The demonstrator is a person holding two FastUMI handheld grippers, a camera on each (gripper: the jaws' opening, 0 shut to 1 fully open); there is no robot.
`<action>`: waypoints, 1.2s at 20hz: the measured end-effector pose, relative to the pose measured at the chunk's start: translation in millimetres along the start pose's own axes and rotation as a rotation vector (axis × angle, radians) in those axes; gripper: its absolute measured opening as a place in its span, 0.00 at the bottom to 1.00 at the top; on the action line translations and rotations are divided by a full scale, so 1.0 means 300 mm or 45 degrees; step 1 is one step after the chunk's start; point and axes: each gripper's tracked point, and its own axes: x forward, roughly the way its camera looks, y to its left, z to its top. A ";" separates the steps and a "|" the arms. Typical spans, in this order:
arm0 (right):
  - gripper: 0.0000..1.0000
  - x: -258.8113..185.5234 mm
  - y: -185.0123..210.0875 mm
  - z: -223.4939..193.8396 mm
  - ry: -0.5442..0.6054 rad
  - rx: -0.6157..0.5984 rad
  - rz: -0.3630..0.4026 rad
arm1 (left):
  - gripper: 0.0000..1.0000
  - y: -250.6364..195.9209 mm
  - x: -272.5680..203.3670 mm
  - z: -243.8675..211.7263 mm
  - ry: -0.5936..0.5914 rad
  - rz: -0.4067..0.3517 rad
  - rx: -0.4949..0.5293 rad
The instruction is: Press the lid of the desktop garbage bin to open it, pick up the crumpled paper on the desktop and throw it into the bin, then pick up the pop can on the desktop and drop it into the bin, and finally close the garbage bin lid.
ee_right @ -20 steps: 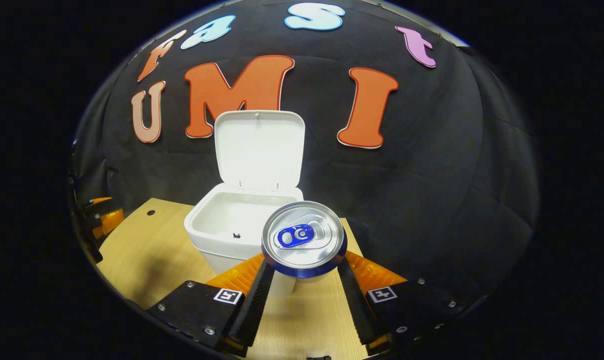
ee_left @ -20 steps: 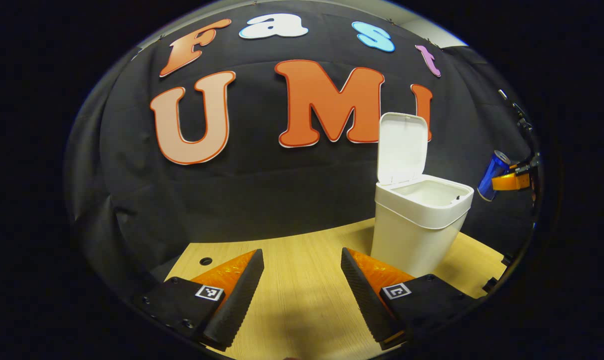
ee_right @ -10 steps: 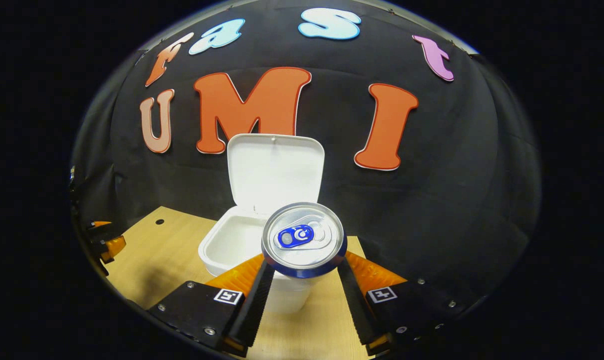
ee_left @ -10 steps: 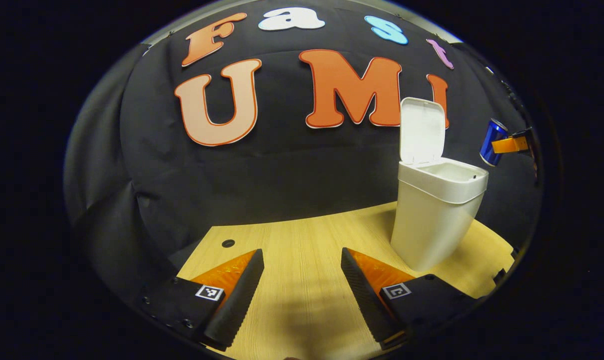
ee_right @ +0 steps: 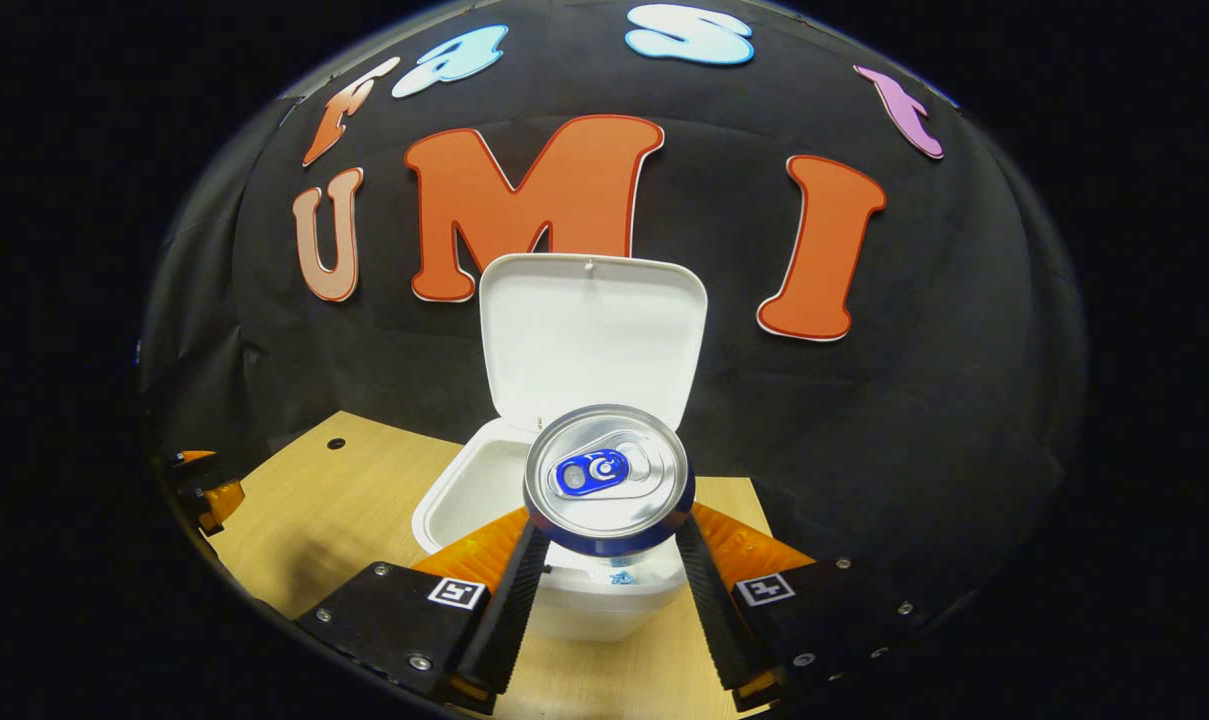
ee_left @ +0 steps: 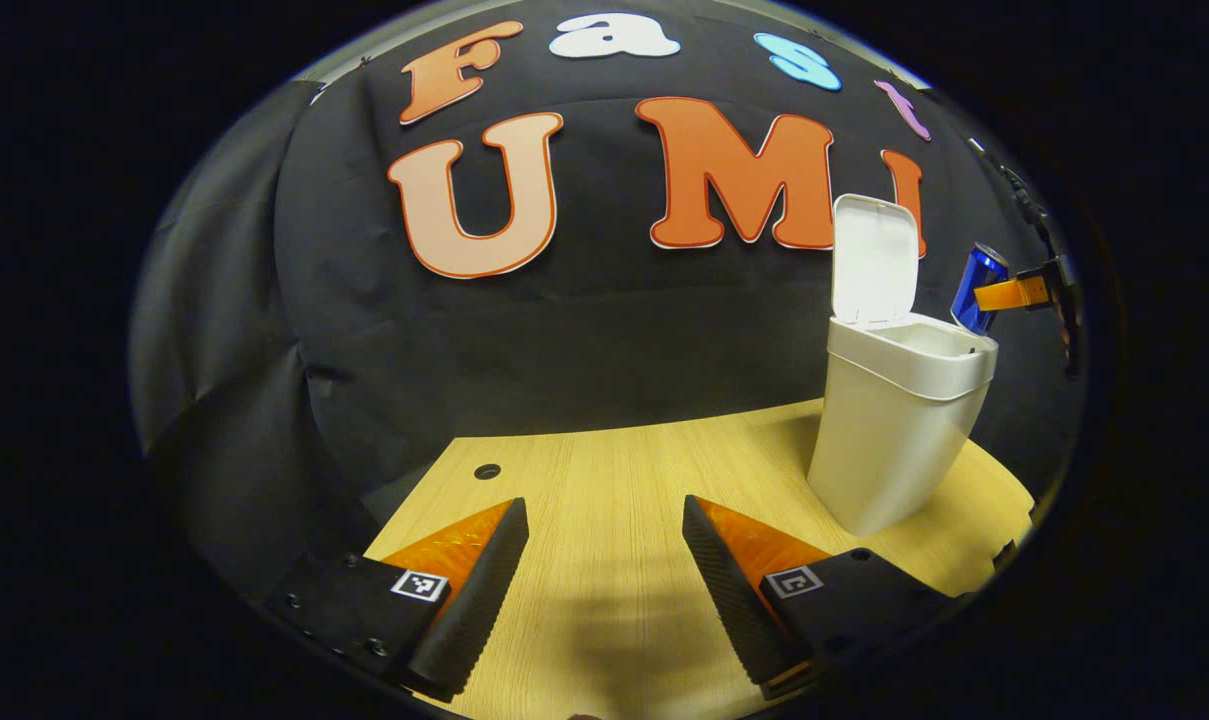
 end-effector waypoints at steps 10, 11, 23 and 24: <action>0.76 0.116 0.066 -0.046 0.050 -0.063 0.041 | 0.99 0.088 -0.052 -0.062 0.041 0.103 -0.015; 0.76 0.128 0.076 -0.052 0.055 -0.063 0.050 | 0.99 0.093 -0.062 -0.068 0.047 0.111 -0.011; 0.76 0.211 0.114 -0.133 0.115 -0.044 0.070 | 0.99 0.137 -0.143 -0.092 0.070 0.181 -0.014; 0.76 0.213 0.114 -0.137 0.116 -0.030 0.077 | 0.99 0.138 -0.150 -0.092 0.071 0.185 -0.020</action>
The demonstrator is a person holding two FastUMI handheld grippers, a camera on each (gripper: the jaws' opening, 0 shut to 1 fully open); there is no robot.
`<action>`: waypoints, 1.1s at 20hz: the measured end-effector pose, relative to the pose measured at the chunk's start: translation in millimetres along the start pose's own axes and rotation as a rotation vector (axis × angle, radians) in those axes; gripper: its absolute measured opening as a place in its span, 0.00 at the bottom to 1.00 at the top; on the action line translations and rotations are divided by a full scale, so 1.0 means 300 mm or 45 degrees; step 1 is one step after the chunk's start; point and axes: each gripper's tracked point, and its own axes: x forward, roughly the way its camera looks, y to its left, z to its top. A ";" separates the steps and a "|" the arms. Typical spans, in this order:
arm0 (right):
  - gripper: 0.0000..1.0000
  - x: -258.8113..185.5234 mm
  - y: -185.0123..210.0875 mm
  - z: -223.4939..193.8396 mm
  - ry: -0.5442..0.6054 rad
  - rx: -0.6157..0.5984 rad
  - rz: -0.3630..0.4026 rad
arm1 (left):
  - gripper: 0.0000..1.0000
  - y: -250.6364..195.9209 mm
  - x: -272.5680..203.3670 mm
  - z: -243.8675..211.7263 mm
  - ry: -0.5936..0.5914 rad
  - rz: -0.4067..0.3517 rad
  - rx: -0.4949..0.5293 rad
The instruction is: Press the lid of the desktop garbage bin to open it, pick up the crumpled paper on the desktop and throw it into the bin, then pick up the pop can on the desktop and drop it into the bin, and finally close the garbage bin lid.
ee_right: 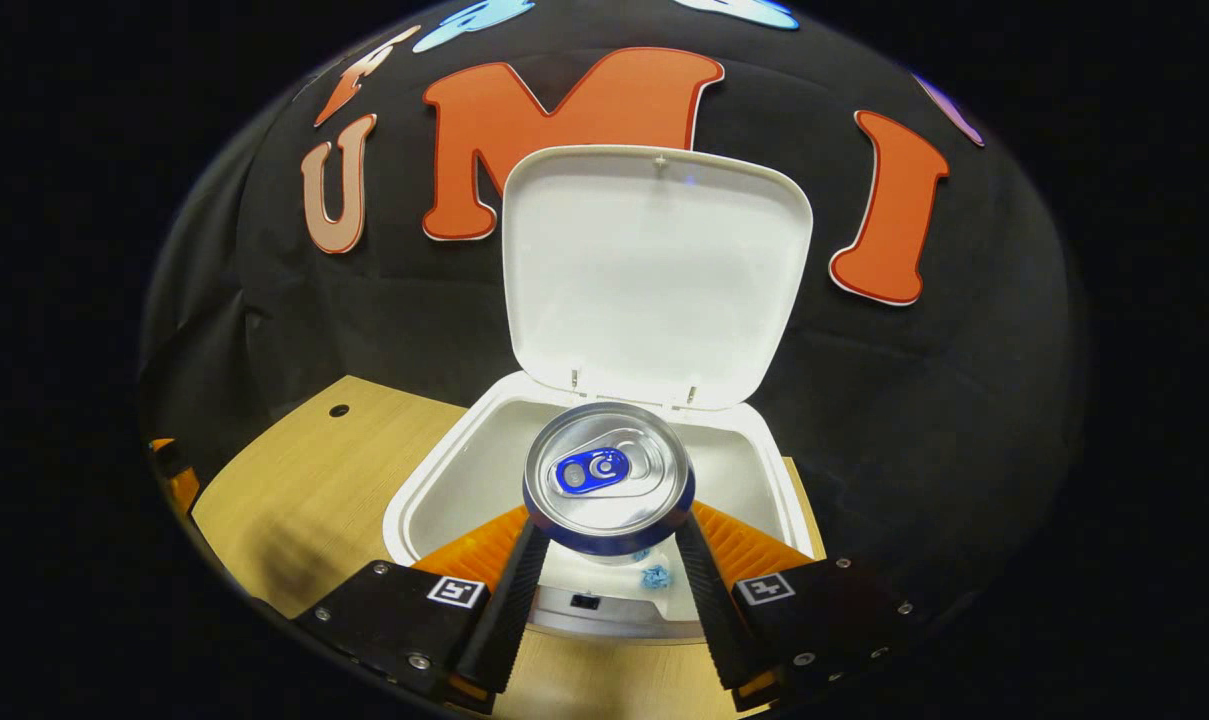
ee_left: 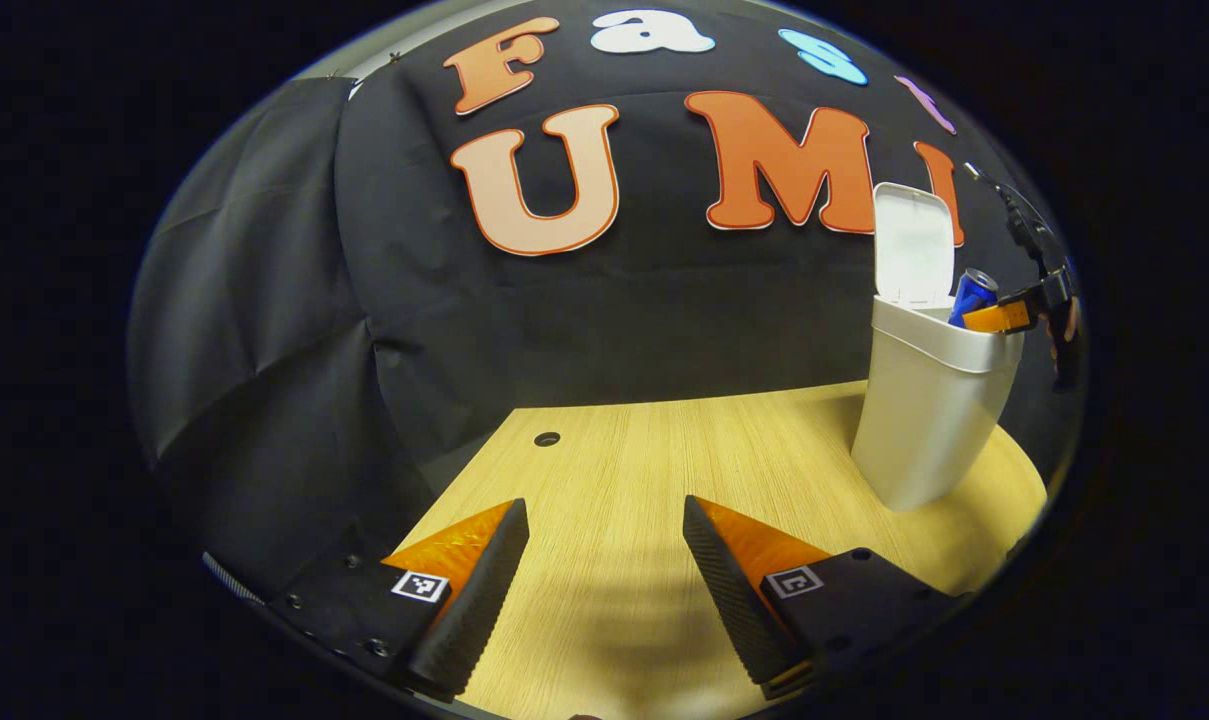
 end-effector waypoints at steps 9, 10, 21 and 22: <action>0.79 0.011 -0.002 -0.008 0.009 0.040 0.002 | 0.99 -0.005 -0.029 0.002 -0.002 0.009 -0.006; 0.80 0.009 -0.002 -0.006 0.004 0.043 0.001 | 0.99 -0.009 -0.031 0.003 -0.004 0.007 -0.005; 0.80 -0.031 -0.038 0.136 -0.106 0.076 -0.017 | 0.99 -0.012 -0.042 0.009 -0.012 -0.011 -0.009; 0.80 -0.036 -0.040 0.156 -0.118 0.075 -0.020 | 0.99 -0.012 -0.040 0.011 -0.014 -0.012 -0.011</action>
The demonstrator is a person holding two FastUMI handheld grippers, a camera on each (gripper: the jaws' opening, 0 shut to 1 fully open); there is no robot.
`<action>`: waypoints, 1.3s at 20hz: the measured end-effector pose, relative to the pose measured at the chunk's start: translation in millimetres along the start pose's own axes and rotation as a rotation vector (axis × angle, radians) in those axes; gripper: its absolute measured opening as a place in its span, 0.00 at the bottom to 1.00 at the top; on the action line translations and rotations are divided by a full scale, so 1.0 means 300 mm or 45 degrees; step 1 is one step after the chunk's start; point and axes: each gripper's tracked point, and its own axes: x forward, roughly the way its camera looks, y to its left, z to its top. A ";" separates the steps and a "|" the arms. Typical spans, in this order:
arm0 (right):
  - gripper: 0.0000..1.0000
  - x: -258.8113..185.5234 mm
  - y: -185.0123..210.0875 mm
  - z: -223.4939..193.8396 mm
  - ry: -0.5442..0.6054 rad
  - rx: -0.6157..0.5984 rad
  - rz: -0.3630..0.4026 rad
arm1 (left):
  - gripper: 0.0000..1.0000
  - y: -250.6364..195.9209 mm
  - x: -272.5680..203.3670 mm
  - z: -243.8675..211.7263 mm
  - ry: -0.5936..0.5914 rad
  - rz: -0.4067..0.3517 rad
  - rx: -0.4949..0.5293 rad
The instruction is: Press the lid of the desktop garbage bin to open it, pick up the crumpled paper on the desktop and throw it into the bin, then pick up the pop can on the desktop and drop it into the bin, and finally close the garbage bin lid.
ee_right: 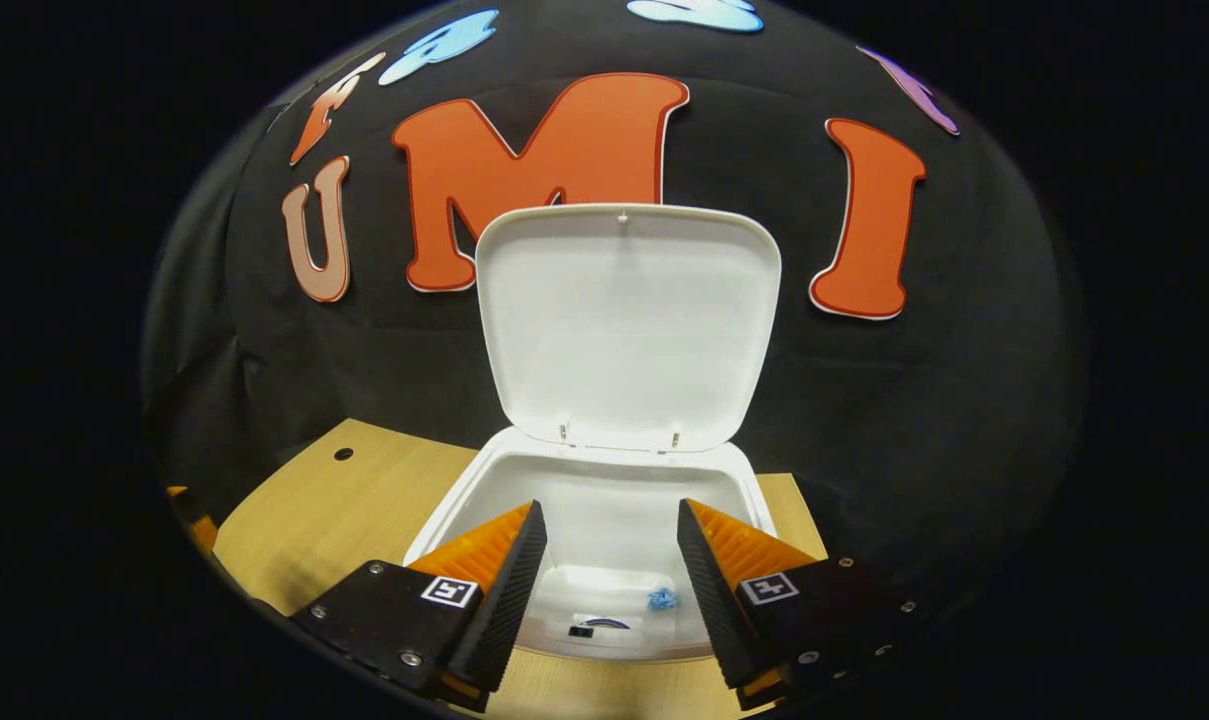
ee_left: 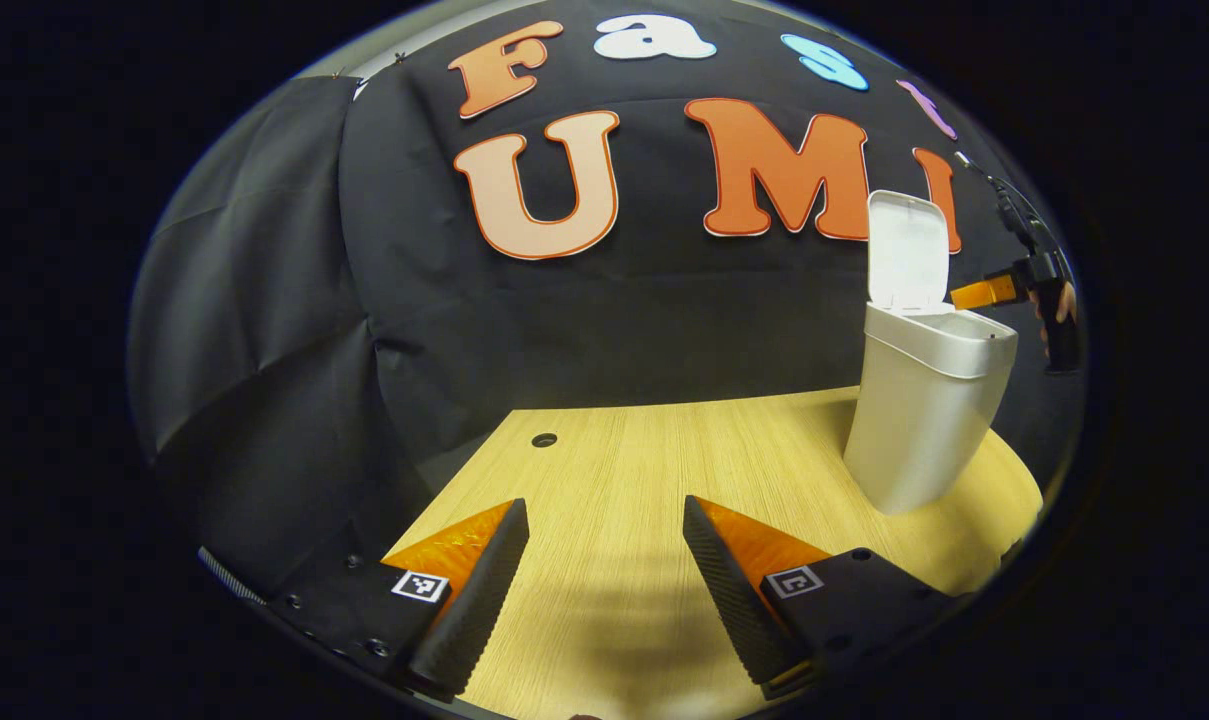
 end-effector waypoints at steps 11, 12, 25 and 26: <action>0.80 -0.010 -0.008 0.239 -0.100 -0.074 -0.027 | 0.99 0.026 0.009 -0.020 0.001 0.008 -0.040; 0.80 -0.014 -0.006 0.269 -0.115 -0.071 -0.022 | 0.99 0.030 0.012 -0.027 0.005 0.010 -0.044; 0.79 -0.003 -0.016 0.576 -0.282 -0.124 -0.059 | 0.99 0.115 0.008 -0.087 0.032 0.080 -0.085; 0.79 -0.003 -0.013 0.601 -0.301 -0.121 -0.059 | 0.99 0.117 0.008 -0.093 0.034 0.082 -0.084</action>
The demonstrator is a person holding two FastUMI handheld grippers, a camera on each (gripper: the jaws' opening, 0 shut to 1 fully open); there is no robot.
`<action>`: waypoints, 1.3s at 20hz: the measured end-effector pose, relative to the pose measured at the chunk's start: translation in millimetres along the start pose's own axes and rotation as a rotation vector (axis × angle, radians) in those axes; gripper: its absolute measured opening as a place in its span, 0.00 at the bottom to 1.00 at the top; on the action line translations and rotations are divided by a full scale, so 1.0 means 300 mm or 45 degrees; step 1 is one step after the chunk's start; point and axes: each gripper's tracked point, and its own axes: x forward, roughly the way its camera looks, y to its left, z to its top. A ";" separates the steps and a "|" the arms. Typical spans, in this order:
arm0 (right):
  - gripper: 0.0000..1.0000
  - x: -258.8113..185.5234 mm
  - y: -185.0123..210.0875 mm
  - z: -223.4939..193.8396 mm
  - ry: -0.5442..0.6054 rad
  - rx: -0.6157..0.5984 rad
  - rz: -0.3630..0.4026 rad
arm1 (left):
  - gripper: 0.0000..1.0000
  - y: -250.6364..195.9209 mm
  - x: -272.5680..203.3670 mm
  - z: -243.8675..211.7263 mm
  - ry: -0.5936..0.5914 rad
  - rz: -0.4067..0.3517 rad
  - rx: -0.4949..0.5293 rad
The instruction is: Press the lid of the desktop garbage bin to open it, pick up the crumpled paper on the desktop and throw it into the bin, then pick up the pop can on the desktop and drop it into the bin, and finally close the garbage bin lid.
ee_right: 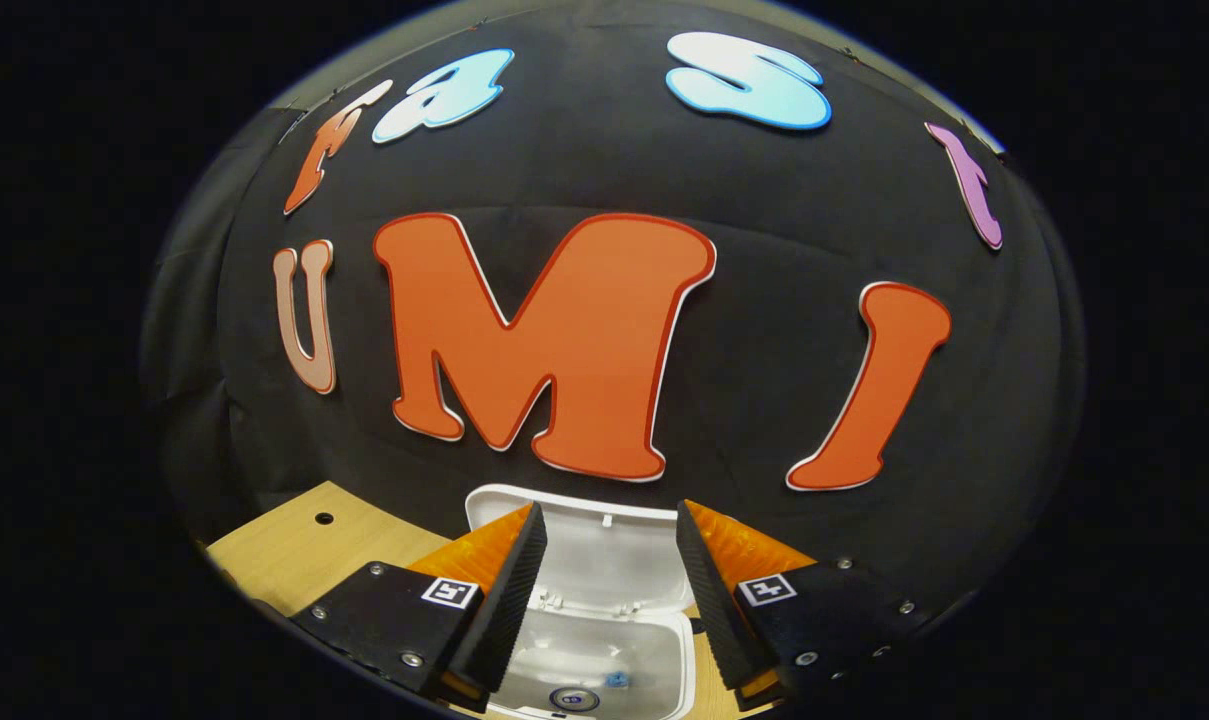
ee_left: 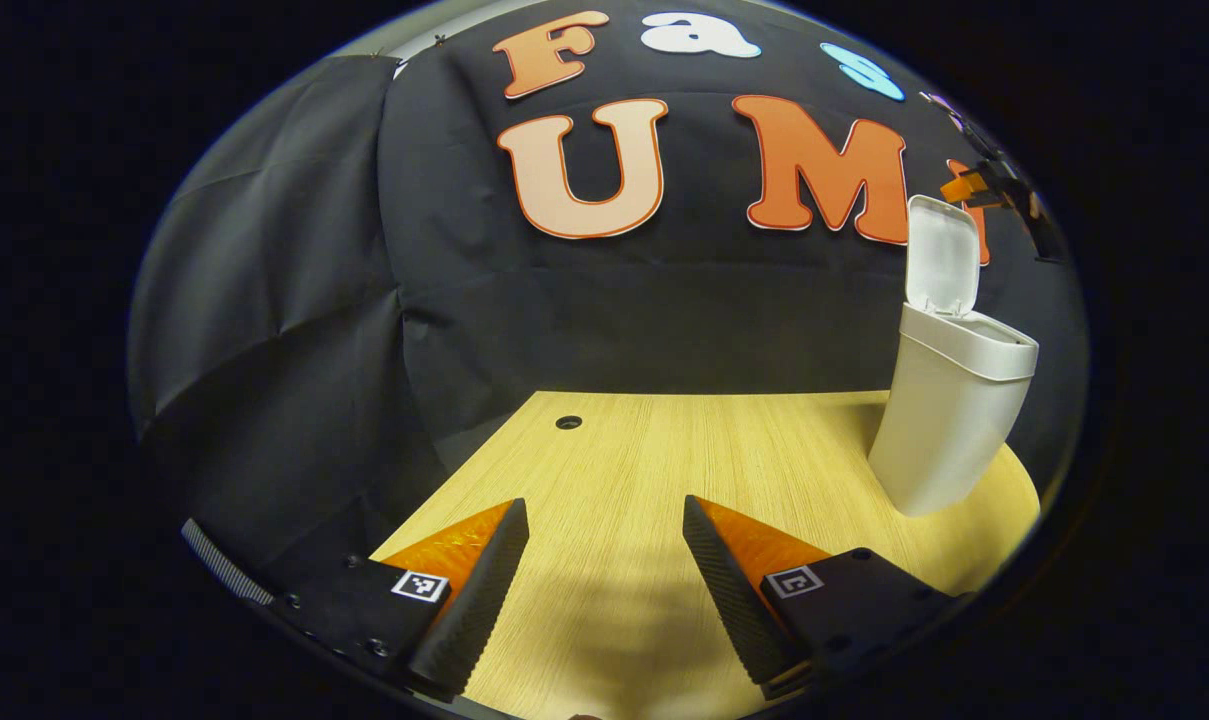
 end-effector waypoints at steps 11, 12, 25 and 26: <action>0.78 0.129 -0.027 0.017 0.019 0.069 -0.047 | 0.99 0.042 0.001 -0.008 0.002 0.054 -0.027; 0.78 0.130 -0.024 0.001 0.041 0.079 -0.050 | 0.99 0.047 0.000 -0.008 0.004 0.059 -0.039; 0.75 -0.061 0.029 -0.130 0.108 0.057 0.007 | 0.99 -0.041 0.022 0.017 0.004 -0.039 0.014; 0.75 -0.076 0.034 -0.162 0.138 0.044 0.008 | 0.99 -0.053 0.024 0.024 0.000 -0.053 0.023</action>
